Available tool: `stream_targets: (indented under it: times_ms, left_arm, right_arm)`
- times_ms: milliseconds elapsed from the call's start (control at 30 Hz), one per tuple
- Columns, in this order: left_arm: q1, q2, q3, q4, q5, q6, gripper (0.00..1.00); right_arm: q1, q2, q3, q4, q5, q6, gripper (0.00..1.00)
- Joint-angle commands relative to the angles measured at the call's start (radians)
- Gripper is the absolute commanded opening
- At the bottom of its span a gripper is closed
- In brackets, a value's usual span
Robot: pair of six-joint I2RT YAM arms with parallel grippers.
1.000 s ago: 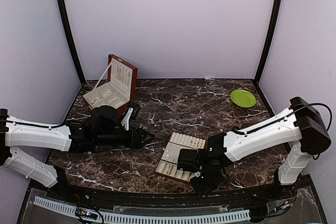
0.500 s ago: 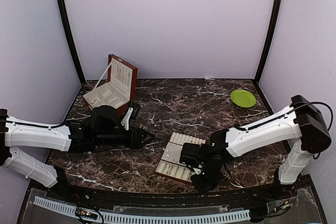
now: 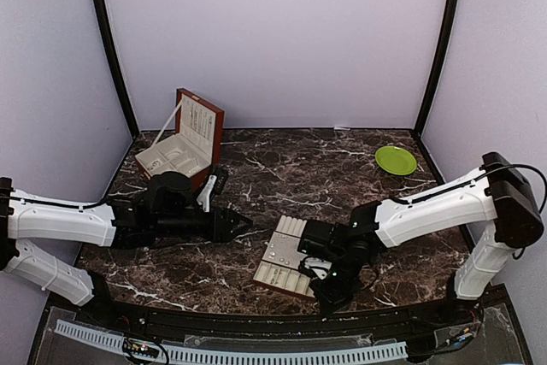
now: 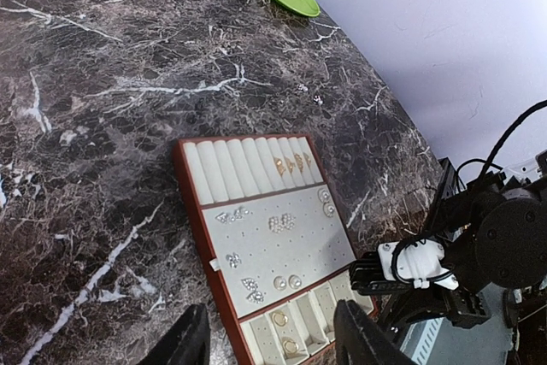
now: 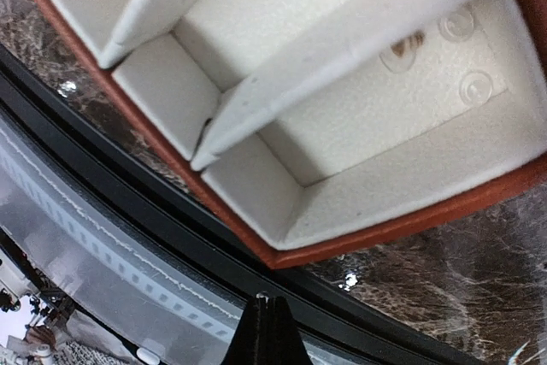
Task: Organize the mixed jewelry
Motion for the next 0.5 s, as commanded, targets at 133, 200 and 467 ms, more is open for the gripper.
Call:
stream_targets:
  times_ms: [133, 200, 467]
  left_arm:
    - [0.006, -0.017, 0.003, 0.009, 0.004, 0.001, 0.52]
    - [0.006, -0.019, 0.005, 0.017, 0.011, 0.01, 0.52]
    - [0.006, -0.05, 0.019, 0.153, 0.108, 0.138, 0.52]
  right_arm:
    - [-0.052, -0.073, -0.01, 0.011, -0.018, -0.025, 0.0]
    - [-0.077, -0.108, -0.016, 0.014, 0.001, -0.015, 0.0]
    - [-0.222, -0.269, -0.066, 0.172, 0.019, 0.055, 0.0]
